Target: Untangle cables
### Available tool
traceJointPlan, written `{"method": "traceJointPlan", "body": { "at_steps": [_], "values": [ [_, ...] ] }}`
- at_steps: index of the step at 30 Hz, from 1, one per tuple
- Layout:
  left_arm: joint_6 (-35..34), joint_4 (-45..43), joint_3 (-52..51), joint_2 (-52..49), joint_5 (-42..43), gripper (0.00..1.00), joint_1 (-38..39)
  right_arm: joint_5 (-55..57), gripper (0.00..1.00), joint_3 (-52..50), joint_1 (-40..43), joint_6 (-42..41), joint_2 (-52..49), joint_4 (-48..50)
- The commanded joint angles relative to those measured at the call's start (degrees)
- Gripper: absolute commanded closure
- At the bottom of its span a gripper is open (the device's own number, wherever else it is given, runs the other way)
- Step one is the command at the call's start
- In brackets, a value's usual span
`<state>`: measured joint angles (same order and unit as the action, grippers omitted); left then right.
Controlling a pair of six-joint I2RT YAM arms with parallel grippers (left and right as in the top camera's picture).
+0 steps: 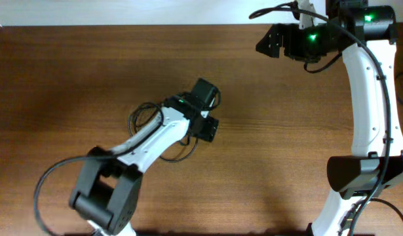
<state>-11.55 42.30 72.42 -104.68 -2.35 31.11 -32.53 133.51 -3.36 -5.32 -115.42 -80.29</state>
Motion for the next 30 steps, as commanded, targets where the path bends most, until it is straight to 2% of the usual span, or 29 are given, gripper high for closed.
{"method": "traceJointPlan", "body": {
  "at_steps": [1, 2, 3, 4, 5, 9, 12, 15, 17, 19, 21, 23, 25, 30],
  "values": [
    [-4.6, 0.2, -0.2, -4.7, -4.9, 0.22, 0.2, 0.2, 0.05, 0.5, 0.4, 1.1, 1.3, 0.0],
    [-7.9, 0.2, -0.2, -5.2, -7.5, 0.25, 0.2, 0.0, 0.05, 0.5, 0.4, 1.7, 1.3, 0.1],
    [-10.7, 0.1, -0.2, -5.4, -8.2, 0.46, 0.2, -0.2, 0.05, 0.5, 0.4, 2.0, 1.3, 0.1],
    [-12.2, -0.2, -0.2, -5.4, -8.2, 0.78, 0.2, -0.2, 0.05, 0.5, 0.4, 2.0, 1.3, 0.1],
    [-12.2, -0.2, -0.2, -5.4, -8.2, 1.00, 0.2, -0.2, 0.05, 0.5, 0.4, 2.0, 1.3, 0.0],
    [-12.2, 1.4, 1.7, -5.0, -13.7, 1.00, -0.1, -0.2, 0.04, 0.5, 0.4, 3.4, 1.3, 0.2],
    [-10.3, 10.1, 11.5, -2.4, -15.7, 1.00, -2.8, 0.3, 0.01, 0.5, 0.4, 12.0, 1.1, 1.3],
    [-3.7, 25.7, 33.0, 0.6, -15.6, 1.00, -4.3, 0.0, 0.01, 0.5, 0.4, 27.6, 0.8, 1.3],
    [-1.7, 35.2, 46.2, 0.7, -15.5, 1.00, -4.3, -3.4, 0.01, 0.5, 0.4, 36.1, 0.6, 1.3],
    [-1.6, 43.5, 60.4, 0.7, -15.0, 1.00, -4.3, -20.6, 0.01, 0.5, -0.2, 49.5, 0.6, 1.2],
    [1.7, 47.9, 71.2, 0.7, -7.2, 1.00, -4.2, -25.3, 0.01, 0.5, -1.8, 56.5, 0.6, 1.3],
    [5.0, 50.9, 78.7, 0.7, 1.4, 1.00, -4.2, -26.0, 0.01, 0.5, -4.6, 58.7, 0.6, 1.3],
    [5.7, 51.1, 84.1, 1.0, 5.4, 1.00, -4.2, -25.9, 0.01, 0.5, -8.2, 58.7, 0.6, 2.0],
    [6.1, 50.2, 86.1, 3.3, 5.6, 1.00, -4.2, -25.4, 0.01, 0.5, -9.8, 58.4, 0.6, 4.2]
  ]
}}
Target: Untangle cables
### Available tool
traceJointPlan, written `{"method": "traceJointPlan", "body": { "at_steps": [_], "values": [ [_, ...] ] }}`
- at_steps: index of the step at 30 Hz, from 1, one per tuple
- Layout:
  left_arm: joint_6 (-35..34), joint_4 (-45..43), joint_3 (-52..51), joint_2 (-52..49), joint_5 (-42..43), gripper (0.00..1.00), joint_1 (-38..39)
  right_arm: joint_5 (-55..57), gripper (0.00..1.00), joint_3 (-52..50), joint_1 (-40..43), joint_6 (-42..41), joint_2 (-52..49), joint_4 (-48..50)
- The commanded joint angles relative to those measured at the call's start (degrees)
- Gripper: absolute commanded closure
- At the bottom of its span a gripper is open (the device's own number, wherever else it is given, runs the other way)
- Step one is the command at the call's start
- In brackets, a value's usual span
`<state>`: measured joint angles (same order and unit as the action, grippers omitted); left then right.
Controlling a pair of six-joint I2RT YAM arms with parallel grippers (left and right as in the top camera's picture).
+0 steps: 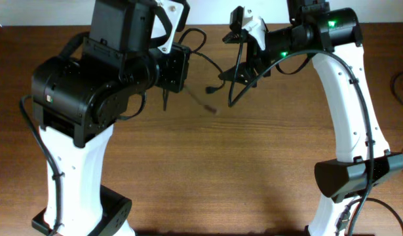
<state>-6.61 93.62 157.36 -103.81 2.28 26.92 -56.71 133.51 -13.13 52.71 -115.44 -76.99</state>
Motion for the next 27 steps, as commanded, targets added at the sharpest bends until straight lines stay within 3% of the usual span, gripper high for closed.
{"method": "traceJointPlan", "body": {
  "at_steps": [1, 2, 6, 8, 14, 17, 20, 23, 27],
  "values": [
    [1.1, -1.4, 1.1, 3.2, 1.8, 1.00, 0.0, -1.4, 0.01, 0.5, 0.0, -1.6, 0.6, 2.4],
    [1.1, -1.4, 1.1, 3.7, 4.0, 1.00, 0.0, -1.3, 0.01, 0.5, 0.0, -7.1, 0.6, 5.6],
    [1.1, -0.9, 1.1, 4.1, 11.6, 1.00, 0.0, 1.9, 0.01, 0.5, -0.1, -45.2, 0.6, 26.5],
    [1.2, -1.0, 1.1, 4.1, 11.4, 1.00, 0.0, 1.8, 0.01, 0.5, -0.8, -50.9, 0.6, 28.0],
    [2.4, -1.1, 1.1, 4.1, 6.5, 1.00, 0.0, 6.7, 0.01, 0.5, -6.4, -52.4, 0.6, 27.5],
    [2.4, -1.2, 1.0, 4.0, -8.4, 1.00, -0.2, 8.0, 0.01, 0.5, -4.1, -52.3, 0.6, 27.1],
    [2.4, -6.2, 1.0, 3.6, -7.1, 1.00, -1.6, -1.0, 0.01, 0.5, -0.2, -51.9, 0.6, 27.1],
    [-0.5, -12.3, 1.0, 1.7, -7.0, 1.00, -1.6, -11.9, 0.01, 0.5, -0.6, -45.1, 0.6, 26.8],
    [-4.5, -15.6, 1.0, 0.0, 1.5, 1.00, -1.1, -11.9, 0.01, 0.5, -1.6, -42.0, 0.6, 28.5]
  ]
}}
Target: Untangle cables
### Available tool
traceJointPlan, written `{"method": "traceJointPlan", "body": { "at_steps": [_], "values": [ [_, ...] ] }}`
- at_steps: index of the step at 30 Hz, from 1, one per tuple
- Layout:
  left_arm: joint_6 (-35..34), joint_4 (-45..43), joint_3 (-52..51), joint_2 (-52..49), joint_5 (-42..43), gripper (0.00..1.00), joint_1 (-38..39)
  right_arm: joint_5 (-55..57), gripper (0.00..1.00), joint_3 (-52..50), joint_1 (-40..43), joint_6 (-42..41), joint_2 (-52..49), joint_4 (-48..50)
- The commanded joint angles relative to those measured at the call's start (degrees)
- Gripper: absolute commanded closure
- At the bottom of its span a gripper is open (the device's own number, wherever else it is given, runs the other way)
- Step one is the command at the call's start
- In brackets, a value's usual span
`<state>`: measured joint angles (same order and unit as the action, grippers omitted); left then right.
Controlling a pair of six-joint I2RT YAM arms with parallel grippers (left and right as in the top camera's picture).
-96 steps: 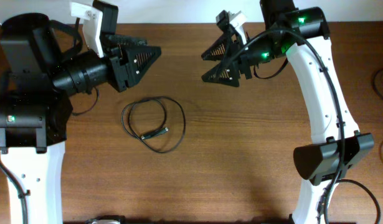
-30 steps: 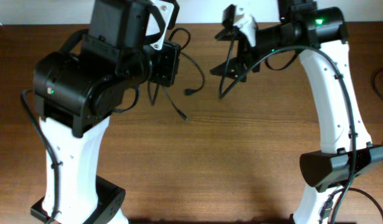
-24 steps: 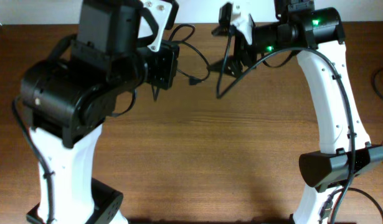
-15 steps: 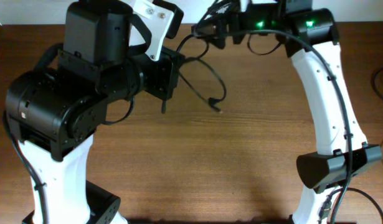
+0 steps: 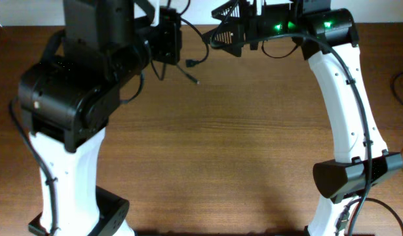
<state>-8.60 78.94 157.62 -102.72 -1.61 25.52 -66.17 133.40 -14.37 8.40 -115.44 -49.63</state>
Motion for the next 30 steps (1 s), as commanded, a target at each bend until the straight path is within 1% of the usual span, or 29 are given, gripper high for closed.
{"method": "traceJointPlan", "body": {
  "at_steps": [1, 2, 4, 7, 8, 9, 10, 12, 15, 20, 21, 22, 23, 24, 25, 26, 27, 30],
  "values": [
    [-2.6, -0.9, 0.8, -1.2, 8.1, 1.00, 0.5, -2.4, 0.01, 0.7, -0.3, 2.3, 0.6, 2.3],
    [-2.7, -0.9, 0.8, -1.6, 10.3, 1.00, 1.2, -2.4, 0.01, 0.7, -0.3, 2.3, 0.6, 3.2],
    [-2.7, -0.9, 0.8, -1.6, 10.3, 1.00, 3.9, -1.6, 0.01, 0.7, -0.3, 2.2, 0.6, 4.5],
    [-2.7, -0.8, 0.8, -1.6, 10.3, 1.00, 9.7, 6.0, 0.01, 0.7, 0.7, 2.1, 0.6, 9.0],
    [-2.7, 0.0, 0.8, -1.6, 10.2, 1.00, 10.7, 10.1, 0.01, 0.6, 1.2, 0.9, 0.6, 9.4],
    [-2.7, 0.9, 0.8, -1.6, 10.3, 1.00, 11.6, 17.1, 0.01, 0.7, 2.1, -1.8, 0.6, 9.5],
    [-2.7, 1.5, 0.8, -1.5, 10.3, 1.00, 12.3, 21.6, 0.01, 0.7, 3.1, -3.9, 0.6, 9.7],
    [-2.7, 2.3, 0.8, -1.5, 10.5, 1.00, 14.2, 26.1, 0.01, 0.7, 6.8, -8.0, 0.6, 10.1],
    [-2.6, 4.3, 0.8, -1.4, 11.5, 1.00, 16.9, 26.6, 0.01, 0.7, 12.3, -12.0, 0.6, 10.0],
    [-2.4, 8.5, 0.8, 2.2, 11.4, 1.00, 19.7, 26.3, 0.01, 0.7, 18.9, -13.8, 0.6, 9.0],
    [-2.5, 8.4, 0.8, 2.8, 10.7, 1.00, 19.8, 25.2, 0.01, 0.7, 19.0, -13.8, 0.6, 7.9],
    [-2.5, 7.8, 0.8, 3.1, 8.0, 1.00, 19.8, 21.9, 0.01, 0.7, 18.9, -12.4, 0.6, 6.4],
    [-2.5, 6.8, 0.8, 3.1, 2.6, 1.00, 19.8, 15.5, 0.01, 0.7, 18.3, -8.2, 0.6, 3.8],
    [-2.5, 5.0, 0.8, 3.0, -5.2, 1.00, 19.8, 5.0, 0.01, 0.6, 17.6, -1.3, 0.6, 1.3],
    [-2.4, 3.0, 0.8, 3.0, -10.6, 1.00, 19.8, -3.7, 0.01, 0.7, 17.0, 3.8, 0.6, 0.3],
    [-1.0, 0.0, 0.8, 3.0, -11.5, 1.00, 19.8, -19.1, 0.01, 0.7, 16.2, 8.9, 0.6, 0.1],
    [-0.7, -1.4, 0.8, 3.0, -11.5, 1.00, 19.8, -22.8, 0.01, 0.7, 15.6, 9.2, 0.6, -0.3],
    [-0.7, -5.5, 0.8, 2.7, -11.8, 1.00, 19.8, -22.5, 0.00, 0.6, 9.0, 11.1, 0.7, -0.5]
  ]
}}
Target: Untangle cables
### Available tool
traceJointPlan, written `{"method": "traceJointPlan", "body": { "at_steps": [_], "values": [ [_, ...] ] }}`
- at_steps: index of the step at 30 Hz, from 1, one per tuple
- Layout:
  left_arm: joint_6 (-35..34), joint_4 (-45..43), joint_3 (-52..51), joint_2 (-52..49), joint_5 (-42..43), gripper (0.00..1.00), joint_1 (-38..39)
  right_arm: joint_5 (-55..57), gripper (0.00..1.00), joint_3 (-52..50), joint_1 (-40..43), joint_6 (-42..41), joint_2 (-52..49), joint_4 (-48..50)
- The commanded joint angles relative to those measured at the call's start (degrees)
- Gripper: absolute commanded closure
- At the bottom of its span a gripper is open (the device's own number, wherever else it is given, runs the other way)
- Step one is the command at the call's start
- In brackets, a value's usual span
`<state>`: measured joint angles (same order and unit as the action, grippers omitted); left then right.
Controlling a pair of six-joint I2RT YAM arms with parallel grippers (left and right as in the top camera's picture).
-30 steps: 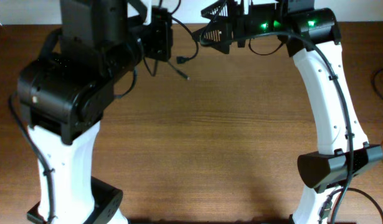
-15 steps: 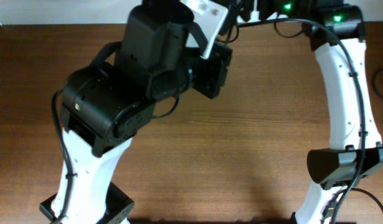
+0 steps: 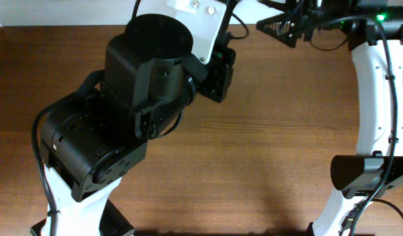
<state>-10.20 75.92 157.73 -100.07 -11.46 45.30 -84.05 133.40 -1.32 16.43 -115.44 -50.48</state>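
Observation:
No cable lies on the wooden table [image 3: 267, 151]. A thin black cable [image 3: 239, 29] loops in the air at the top, between the two grippers. My left gripper [image 3: 221, 69] is raised high toward the camera at the end of the bulky black and white arm, shut on the cable, with its fingers mostly hidden by its own body. My right gripper [image 3: 270, 26] hangs at the top right, its fingers drawn to a point facing left at the cable's other side, shut on it. Most of the cable is hidden behind the left arm.
The left arm's large black joints [image 3: 149, 52] fill the left half of the view and hide the table below. The right arm's white link [image 3: 375, 98] runs down the right edge to its base [image 3: 368, 174].
My right gripper has moved from top centre to the top right, away from the left one. The left arm has swung right and higher, and the dangling plug end is out of sight.
First my left gripper was down on the tangled cables mid-table while the right hung idle at the top right. Then the cables were off the table, held up between both grippers near the top centre. Now the grippers stand farther apart.

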Motion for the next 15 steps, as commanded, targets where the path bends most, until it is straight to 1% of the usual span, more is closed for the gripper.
{"method": "traceJointPlan", "body": {
  "at_steps": [1, 2, 3, 4, 5, 6, 7, 8, 9, 12, 13, 14, 15],
  "values": [
    [0.9, -3.5, 0.7, -0.1, -1.9, 1.00, 0.0, -1.3, 0.02, 0.6, -5.3, 3.1, 0.6, 0.3],
    [0.9, -4.0, 0.7, -0.1, -1.9, 1.00, 0.0, 1.3, 0.07, 0.6, -5.9, 3.1, 0.7, 0.3],
    [0.9, -4.6, 0.7, -0.1, -1.8, 1.00, 0.0, 4.5, 0.08, 0.6, -6.6, 3.1, 0.7, 0.3],
    [0.9, -4.7, 0.7, -0.1, -1.8, 1.00, 0.0, 6.8, 0.24, 0.6, -6.9, 3.1, 0.6, 0.2],
    [0.9, -4.8, 0.7, -0.1, -1.8, 1.00, 0.0, 7.2, 0.47, 0.6, -6.9, 3.1, 0.6, -0.1],
    [0.9, -4.9, 0.7, -0.1, -1.9, 1.00, 0.0, 7.2, 0.76, 0.6, -6.9, 3.1, 0.6, -0.5],
    [0.9, -5.0, 0.7, -0.1, -1.9, 1.00, 0.0, 7.3, 0.78, 0.6, -6.9, 3.1, 0.6, -1.3],
    [0.9, -4.9, 0.7, -0.1, -1.9, 1.00, 0.0, 8.1, 0.89, 0.6, -6.9, 3.1, 0.6, -1.7],
    [0.9, -4.8, 0.7, -0.1, -1.8, 1.00, 0.0, 8.3, 0.96, 0.6, -6.9, 3.1, 0.6, -1.6],
    [0.9, -3.7, 0.7, -0.1, 1.2, 1.00, 0.0, 14.5, 0.96, 0.6, -6.9, 2.6, 0.6, -1.6],
    [0.9, -3.4, 0.7, -0.1, 1.1, 1.00, 0.0, 14.1, 0.83, 0.6, -6.9, 2.6, 0.6, -1.6],
    [0.9, -3.2, 0.7, -0.1, 1.1, 1.00, 0.0, 12.7, 0.21, 0.6, -7.0, 2.6, 0.6, -1.7],
    [0.9, -3.2, 0.7, -0.1, 1.1, 1.00, 0.0, 8.5, 0.10, 0.6, -7.0, 2.8, 0.6, -1.6]
  ]
}}
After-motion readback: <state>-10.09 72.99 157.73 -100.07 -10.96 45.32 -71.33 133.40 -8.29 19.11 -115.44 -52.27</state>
